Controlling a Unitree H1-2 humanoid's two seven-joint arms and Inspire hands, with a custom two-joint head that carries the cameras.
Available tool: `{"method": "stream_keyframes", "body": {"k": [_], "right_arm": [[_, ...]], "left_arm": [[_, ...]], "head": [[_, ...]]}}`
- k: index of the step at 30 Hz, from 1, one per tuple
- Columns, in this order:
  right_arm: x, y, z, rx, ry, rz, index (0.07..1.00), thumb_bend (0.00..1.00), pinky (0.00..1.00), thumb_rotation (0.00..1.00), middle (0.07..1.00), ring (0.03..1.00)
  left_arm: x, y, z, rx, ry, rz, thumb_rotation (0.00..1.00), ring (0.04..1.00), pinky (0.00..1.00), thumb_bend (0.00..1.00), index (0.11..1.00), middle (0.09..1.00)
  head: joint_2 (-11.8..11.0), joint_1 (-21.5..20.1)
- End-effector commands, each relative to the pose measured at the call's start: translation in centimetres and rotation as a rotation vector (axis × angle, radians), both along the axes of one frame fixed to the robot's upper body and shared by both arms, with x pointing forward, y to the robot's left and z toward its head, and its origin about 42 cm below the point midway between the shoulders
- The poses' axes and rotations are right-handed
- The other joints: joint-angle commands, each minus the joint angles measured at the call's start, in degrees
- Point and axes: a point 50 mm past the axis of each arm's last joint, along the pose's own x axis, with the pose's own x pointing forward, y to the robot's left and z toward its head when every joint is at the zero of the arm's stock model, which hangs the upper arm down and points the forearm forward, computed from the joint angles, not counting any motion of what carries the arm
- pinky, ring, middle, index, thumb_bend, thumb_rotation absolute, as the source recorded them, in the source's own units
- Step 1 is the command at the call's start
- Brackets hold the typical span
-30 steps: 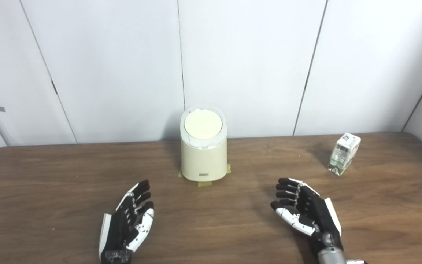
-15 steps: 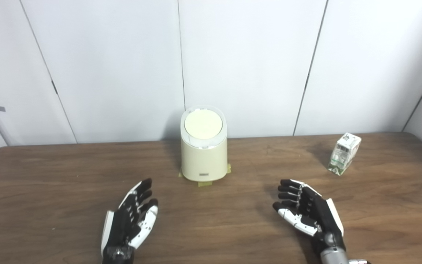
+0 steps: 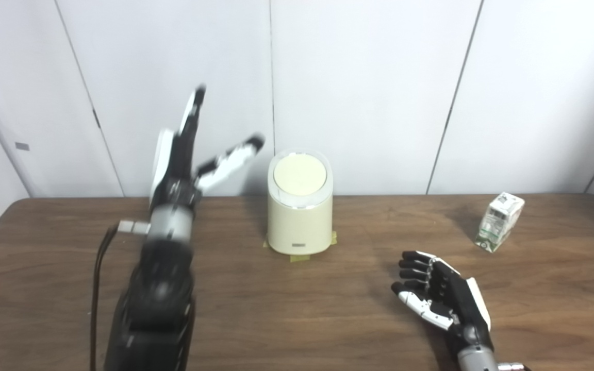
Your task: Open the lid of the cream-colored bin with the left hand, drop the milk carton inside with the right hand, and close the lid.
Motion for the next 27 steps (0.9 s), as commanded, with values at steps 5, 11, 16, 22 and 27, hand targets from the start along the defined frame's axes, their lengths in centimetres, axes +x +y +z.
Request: {"method": "stream_keyframes", "body": {"k": [5, 11, 16, 22, 27], "right_arm": [[-0.3, 0.0, -0.8, 0.008, 0.009, 0.001, 0.680, 0.27, 0.63, 0.08, 0.688, 0.670], [0.0, 0.2, -1.1, 0.017, 0.009, 0.004, 0.676, 0.28, 0.63, 0.08, 0.680, 0.663], [0.0, 0.2, -1.0, 0.006, 0.010, -0.004, 0.671, 0.28, 0.63, 0.09, 0.675, 0.658], [-0.2, 0.3, -1.0, 0.012, 0.005, -0.009, 0.667, 0.29, 0.63, 0.08, 0.672, 0.656], [-0.3, 0.4, -0.7, -0.005, 0.009, -0.006, 0.674, 0.28, 0.62, 0.11, 0.681, 0.664]], "left_arm": [[3.4, -1.3, 2.8, 0.099, -0.037, 0.122, 0.42, 1.000, 1.00, 0.86, 1.000, 1.000], [7.0, -2.4, 3.0, 0.208, 0.007, 0.176, 0.33, 1.000, 1.00, 0.94, 1.000, 1.000], [9.6, -2.8, 2.0, 0.284, 0.062, 0.214, 0.25, 1.000, 1.00, 1.00, 1.000, 1.000], [10.9, -3.2, 1.0, 0.324, 0.092, 0.217, 0.21, 1.000, 1.00, 1.00, 1.000, 1.000], [11.2, -3.2, 0.0, 0.384, 0.116, 0.221, 0.19, 1.000, 1.00, 1.00, 1.000, 1.000]], "head": [[-0.19, 0.01], [-0.95, -0.71], [-1.13, -0.79], [-1.04, -1.02], [-0.81, -1.23]]}}
